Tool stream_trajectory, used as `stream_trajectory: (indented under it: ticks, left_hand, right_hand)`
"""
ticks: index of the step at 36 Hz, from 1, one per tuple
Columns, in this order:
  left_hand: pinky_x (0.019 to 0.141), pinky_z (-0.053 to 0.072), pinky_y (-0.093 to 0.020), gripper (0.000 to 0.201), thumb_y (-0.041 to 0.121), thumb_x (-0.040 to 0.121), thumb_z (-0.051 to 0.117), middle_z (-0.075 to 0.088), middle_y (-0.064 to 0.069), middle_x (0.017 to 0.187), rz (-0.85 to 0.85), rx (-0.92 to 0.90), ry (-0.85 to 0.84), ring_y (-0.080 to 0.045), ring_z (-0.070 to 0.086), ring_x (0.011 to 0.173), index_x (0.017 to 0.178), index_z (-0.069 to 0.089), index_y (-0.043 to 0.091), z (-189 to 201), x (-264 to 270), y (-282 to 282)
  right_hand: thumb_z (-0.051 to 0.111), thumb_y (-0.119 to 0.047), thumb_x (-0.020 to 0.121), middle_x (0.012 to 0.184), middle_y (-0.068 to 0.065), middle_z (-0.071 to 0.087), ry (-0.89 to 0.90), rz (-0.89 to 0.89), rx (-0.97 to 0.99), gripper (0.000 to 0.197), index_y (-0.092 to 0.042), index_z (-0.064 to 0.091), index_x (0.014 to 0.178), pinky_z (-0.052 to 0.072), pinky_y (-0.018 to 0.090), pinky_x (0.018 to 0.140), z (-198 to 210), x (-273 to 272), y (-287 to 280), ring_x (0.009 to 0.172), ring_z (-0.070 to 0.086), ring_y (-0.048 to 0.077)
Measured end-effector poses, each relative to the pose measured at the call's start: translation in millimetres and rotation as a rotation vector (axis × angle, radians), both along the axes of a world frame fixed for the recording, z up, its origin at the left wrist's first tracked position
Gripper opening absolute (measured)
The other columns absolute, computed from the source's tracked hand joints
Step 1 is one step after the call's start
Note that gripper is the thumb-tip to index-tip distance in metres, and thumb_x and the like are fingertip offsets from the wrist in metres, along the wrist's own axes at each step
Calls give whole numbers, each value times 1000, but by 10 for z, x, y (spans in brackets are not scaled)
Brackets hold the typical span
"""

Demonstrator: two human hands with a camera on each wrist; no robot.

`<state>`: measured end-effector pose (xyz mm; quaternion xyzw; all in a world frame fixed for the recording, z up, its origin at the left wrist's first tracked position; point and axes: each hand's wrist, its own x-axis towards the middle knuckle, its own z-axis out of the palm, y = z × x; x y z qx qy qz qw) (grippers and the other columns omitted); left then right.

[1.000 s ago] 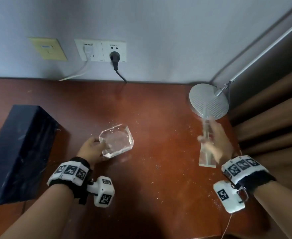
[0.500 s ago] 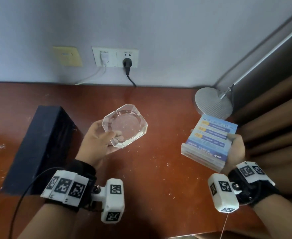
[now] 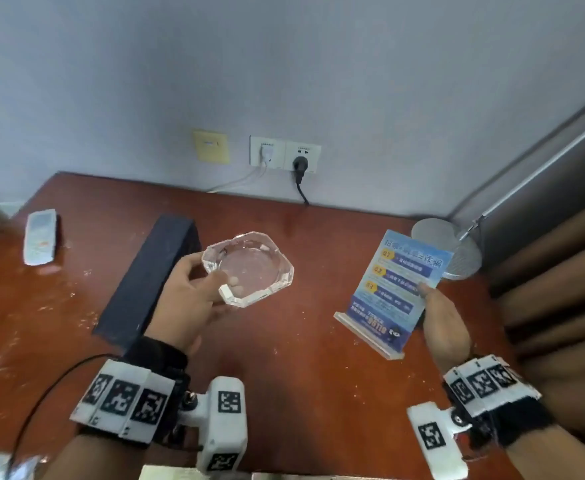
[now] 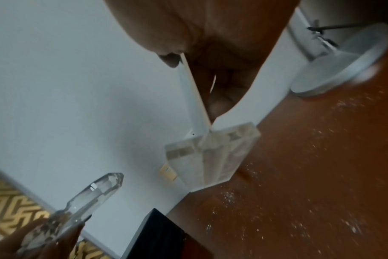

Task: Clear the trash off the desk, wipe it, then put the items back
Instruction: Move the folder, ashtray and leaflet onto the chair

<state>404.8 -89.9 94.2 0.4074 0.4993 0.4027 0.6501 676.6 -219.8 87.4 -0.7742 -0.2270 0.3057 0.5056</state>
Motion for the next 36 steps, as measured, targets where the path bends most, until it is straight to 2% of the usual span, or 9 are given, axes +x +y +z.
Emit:
stream_trajectory:
  ticks: [2,7,12,16,21,25,30,33,36]
  left_hand:
    - [45,49,-20,34,5,90,57,68,-13,96,40,17,-19,-19,66,71,121,50,16,88,-17,-111]
    - [42,46,-17,30,9,91,58,68,-10,94,87,9,-87,-20,66,74,119,50,17,247,13,-538]
    - [56,53,-26,25,10,92,56,70,-7,87,108,6,-111,-17,68,75,116,53,16,335,-88,-1019]
    - [51,53,-26,27,9,91,58,69,-10,92,166,44,-101,-21,70,78,117,54,18,407,-363,-1337]
    - [49,52,-24,29,8,90,58,69,-11,86,276,101,-83,-17,69,66,117,52,16,556,-801,-1734]
    - [45,50,-23,28,5,90,57,68,-11,82,379,124,-78,-15,68,62,116,52,13,625,-1115,-1970]
    - [45,50,-21,16,7,92,56,70,-5,77,493,142,-70,-11,68,61,104,55,18,657,-1547,-2241]
    - [44,50,-22,14,6,92,55,69,-10,84,564,157,-55,-12,69,64,100,56,18,676,-1914,-2438]
    - [46,51,-22,18,3,91,55,69,-11,87,668,174,-88,-13,69,66,107,58,11,693,-2350,-2703]
  right_hand:
    - [32,-22,103,78,-4,65,-73,75,65,35,-6,62,98,39,0,51,94,26,-69,58,60,-9]
    - [36,-25,102,90,-1,70,-41,238,153,27,-15,60,106,50,12,56,225,18,-303,71,68,1]
    - [38,-24,101,86,-5,72,5,326,216,24,-24,61,97,57,25,67,346,-112,-493,78,70,9]
    - [42,-24,100,85,-2,70,8,366,220,21,-20,62,98,56,29,69,402,-258,-540,73,69,9]
    - [46,-23,99,87,1,72,-15,431,288,19,-21,64,93,54,41,74,468,-564,-574,78,68,20]
    - [45,-19,99,92,0,73,-55,560,330,19,-20,64,100,56,39,71,555,-854,-579,83,69,21]
    - [44,-13,99,102,3,72,-149,775,357,21,-15,62,110,57,25,68,798,-1208,-510,87,70,17]
    - [45,-13,98,106,6,70,-174,888,389,22,-15,60,114,57,27,71,954,-1521,-448,89,70,18]
    - [49,-21,96,107,6,70,-153,972,413,18,-21,61,109,57,35,77,1072,-2019,-451,93,69,20]
